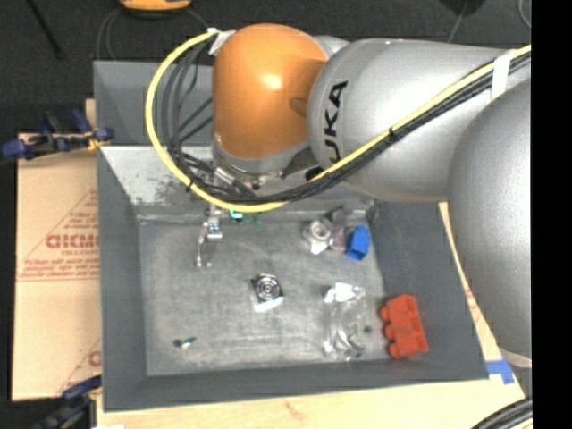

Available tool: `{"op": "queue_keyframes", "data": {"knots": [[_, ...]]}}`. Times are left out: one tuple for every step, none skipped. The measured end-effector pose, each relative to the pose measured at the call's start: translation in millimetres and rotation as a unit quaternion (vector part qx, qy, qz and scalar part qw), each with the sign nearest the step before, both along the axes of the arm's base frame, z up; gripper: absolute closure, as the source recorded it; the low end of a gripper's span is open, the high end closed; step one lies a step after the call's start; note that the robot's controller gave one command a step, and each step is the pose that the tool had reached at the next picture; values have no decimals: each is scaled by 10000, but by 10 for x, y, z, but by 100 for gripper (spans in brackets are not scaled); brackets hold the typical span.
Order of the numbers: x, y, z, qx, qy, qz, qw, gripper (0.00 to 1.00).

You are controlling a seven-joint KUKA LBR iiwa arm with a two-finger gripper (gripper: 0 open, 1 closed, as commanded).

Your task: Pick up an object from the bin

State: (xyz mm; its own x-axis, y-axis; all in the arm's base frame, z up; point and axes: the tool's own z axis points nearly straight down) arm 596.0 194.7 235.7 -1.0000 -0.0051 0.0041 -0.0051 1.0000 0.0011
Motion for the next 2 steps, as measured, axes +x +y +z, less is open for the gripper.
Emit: {"op": "queue_keyframes", "data": {"knots": [[-125,-863,-1615,13,-67,1874,9823,0],[-125,-1254,-1602,31,-97,1608,9869,0]]}}
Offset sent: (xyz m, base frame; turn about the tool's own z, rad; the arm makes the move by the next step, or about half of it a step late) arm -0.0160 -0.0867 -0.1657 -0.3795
